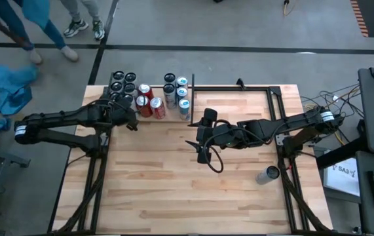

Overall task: Place canned beverage on shelf
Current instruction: Put the white and yellow soda can on the shelf aligned with the other white and yellow soda cans, then put the white and blue soda can on the shelf aligned with the other white and blue soda cans

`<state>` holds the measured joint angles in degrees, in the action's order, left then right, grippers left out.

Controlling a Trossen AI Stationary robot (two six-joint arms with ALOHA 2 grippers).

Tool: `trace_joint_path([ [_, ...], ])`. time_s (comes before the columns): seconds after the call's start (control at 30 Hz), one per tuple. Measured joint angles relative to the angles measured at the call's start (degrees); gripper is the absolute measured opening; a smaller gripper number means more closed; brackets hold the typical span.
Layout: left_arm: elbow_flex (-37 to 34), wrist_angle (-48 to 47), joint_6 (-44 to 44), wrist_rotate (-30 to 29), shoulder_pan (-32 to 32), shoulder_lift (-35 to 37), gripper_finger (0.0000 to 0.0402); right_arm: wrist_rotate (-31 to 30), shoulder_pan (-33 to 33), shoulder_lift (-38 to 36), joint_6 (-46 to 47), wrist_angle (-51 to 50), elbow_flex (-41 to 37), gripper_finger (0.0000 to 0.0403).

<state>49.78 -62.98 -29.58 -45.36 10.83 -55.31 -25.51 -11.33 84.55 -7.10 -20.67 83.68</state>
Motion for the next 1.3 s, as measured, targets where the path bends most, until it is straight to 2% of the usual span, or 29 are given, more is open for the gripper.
trace_joint_path([
  [0.17, 0.00, 1.03, -3.00, -0.25, -1.69, 0.02, 0.0000, 0.01, -0.02, 0.00, 1.82, -0.07, -0.15, 0.0260],
  [0.33, -0.02, 7.35, -4.03, -1.93, -8.04, 0.58, 0.0000, 0.01, -0.04, -0.02, 4.03, -0.20, -0.48, 0.0260],
  [0.5, -0.09, 13.18, -4.51, -8.20, -19.68, 0.57, 0.0000, 0.01, -0.17, -0.01, 5.49, -0.17, -0.57, 0.0260],
  [0.67, -0.24, 14.14, -7.25, -16.47, -33.71, 0.09, 0.0000, 0.01, -0.17, -0.02, 5.67, -0.07, -1.15, 0.0260],
  [0.87, -2.90, 14.73, -5.46, -18.74, -49.08, -0.77, 0.0000, 0.01, -0.17, -0.02, 6.16, 0.42, -2.44, 0.0260],
  [1.03, -6.36, 14.19, -5.26, -25.04, -60.33, 0.62, 0.0000, 0.01, -0.17, -0.02, 6.50, 2.80, -3.59, 0.0260],
  [1.17, -7.14, 13.59, -3.92, -23.34, -67.24, 3.08, 0.0000, 0.01, -0.17, -0.02, 7.31, 3.02, -3.65, 0.0260],
  [1.3, -6.78, 16.34, -3.61, -13.31, -69.94, 5.48, 0.0000, 0.01, -0.15, -0.02, 8.08, 3.59, -3.67, 0.0260],
])
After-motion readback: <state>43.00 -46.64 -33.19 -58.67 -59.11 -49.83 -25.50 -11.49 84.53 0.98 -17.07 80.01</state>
